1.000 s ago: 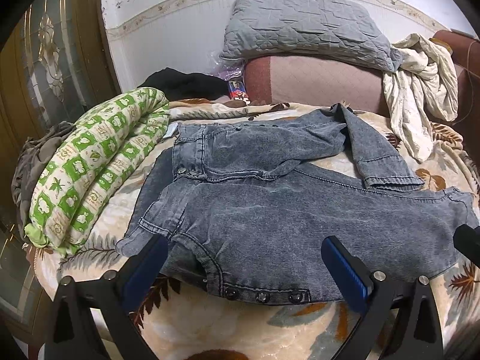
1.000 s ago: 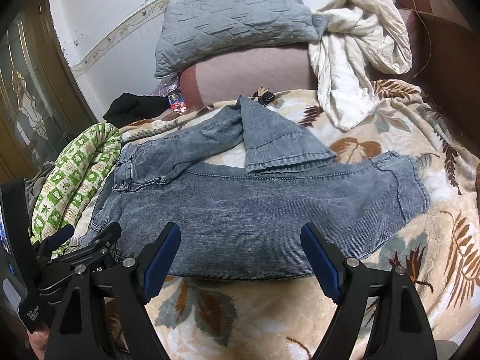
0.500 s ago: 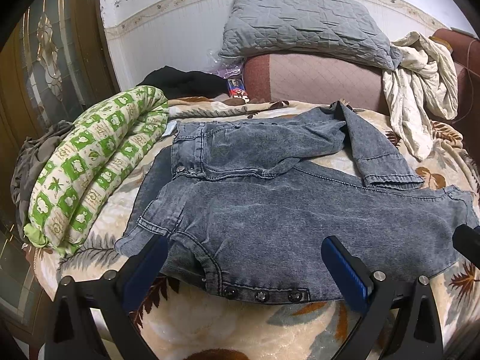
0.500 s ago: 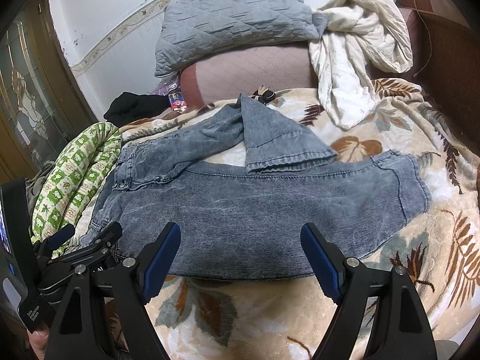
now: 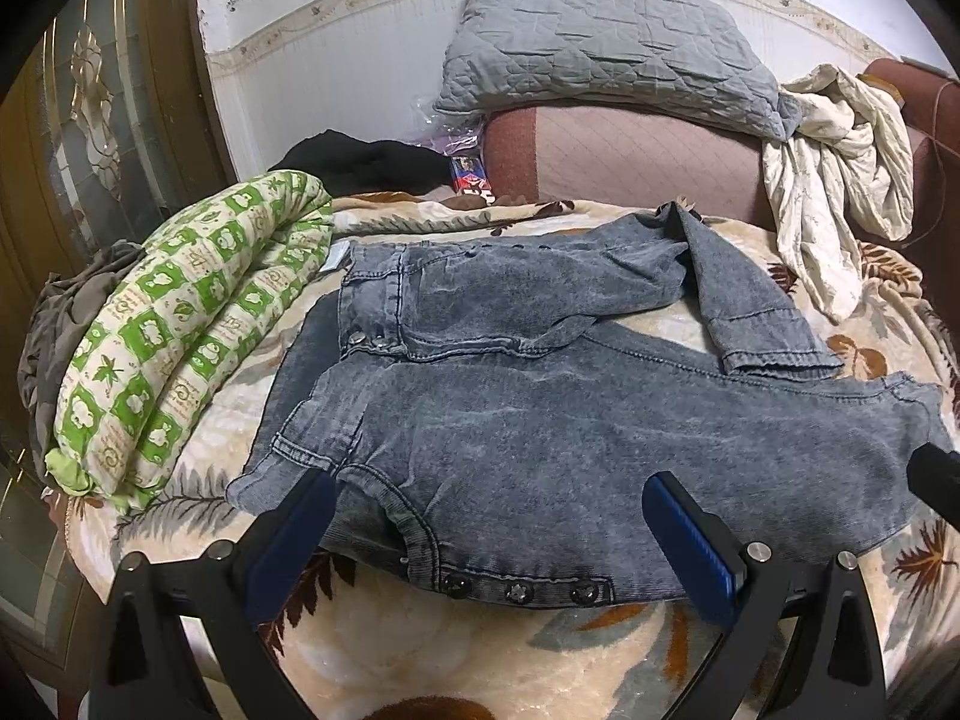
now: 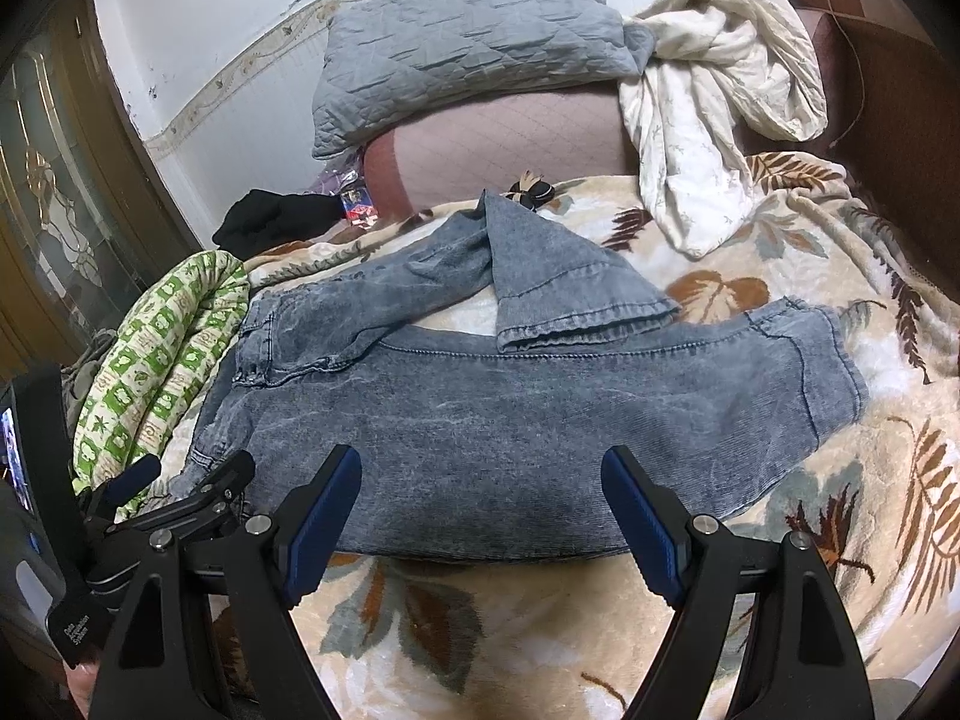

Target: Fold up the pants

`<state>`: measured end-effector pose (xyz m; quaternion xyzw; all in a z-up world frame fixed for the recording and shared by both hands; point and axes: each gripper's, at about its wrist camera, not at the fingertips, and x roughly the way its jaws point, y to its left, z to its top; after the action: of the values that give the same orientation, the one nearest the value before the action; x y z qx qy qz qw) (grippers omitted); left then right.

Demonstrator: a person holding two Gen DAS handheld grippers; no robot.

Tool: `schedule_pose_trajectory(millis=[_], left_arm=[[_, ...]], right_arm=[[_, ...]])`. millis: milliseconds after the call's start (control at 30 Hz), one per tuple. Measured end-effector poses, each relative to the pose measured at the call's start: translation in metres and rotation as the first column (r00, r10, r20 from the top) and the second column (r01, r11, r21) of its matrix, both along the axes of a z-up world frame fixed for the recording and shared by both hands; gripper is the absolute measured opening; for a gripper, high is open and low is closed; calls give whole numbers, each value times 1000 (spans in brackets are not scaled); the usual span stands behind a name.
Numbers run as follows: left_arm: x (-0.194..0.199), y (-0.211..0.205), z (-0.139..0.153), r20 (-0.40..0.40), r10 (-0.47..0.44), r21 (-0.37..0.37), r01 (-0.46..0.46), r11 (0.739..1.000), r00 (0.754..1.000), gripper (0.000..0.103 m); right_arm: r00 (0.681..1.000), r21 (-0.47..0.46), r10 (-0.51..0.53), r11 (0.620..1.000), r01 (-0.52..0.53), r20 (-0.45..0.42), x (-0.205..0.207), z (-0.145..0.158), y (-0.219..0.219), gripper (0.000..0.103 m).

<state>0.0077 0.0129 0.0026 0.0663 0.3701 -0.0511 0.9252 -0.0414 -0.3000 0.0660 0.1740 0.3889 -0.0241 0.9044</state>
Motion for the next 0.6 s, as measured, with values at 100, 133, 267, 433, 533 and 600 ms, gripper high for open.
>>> schedule_pose_trajectory(millis=[100,133,267,433,533,600], left_arm=[[2,-1,3,1,-1,0,1,1000,1000,103],[3,-1,3,-4,-1,0,1,1000,1000,103],[9,-2,3,-17,-5,-2,5,1000,1000,103],[15,-1,6,-22,0,-6,0,1000,1000,103],[19,-1,12,-27,-4,-12,4,1000,1000,103],[25,-3,18,-19,-7,-12,7,1000,1000,103]], right_arm=[[1000,29,-4,1000,5,-5,4,1,-5,83],[1000,42,-4,999,5,-7,6,1,-7,83],[1000,62,-5,998,5,-6,16,3,-10,83],[1000,45,12,999,-12,2,26,7,-3,83],[1000,39,19,999,-19,-1,31,8,-2,83],[1000,37,18,999,-18,-4,36,9,-3,83]])
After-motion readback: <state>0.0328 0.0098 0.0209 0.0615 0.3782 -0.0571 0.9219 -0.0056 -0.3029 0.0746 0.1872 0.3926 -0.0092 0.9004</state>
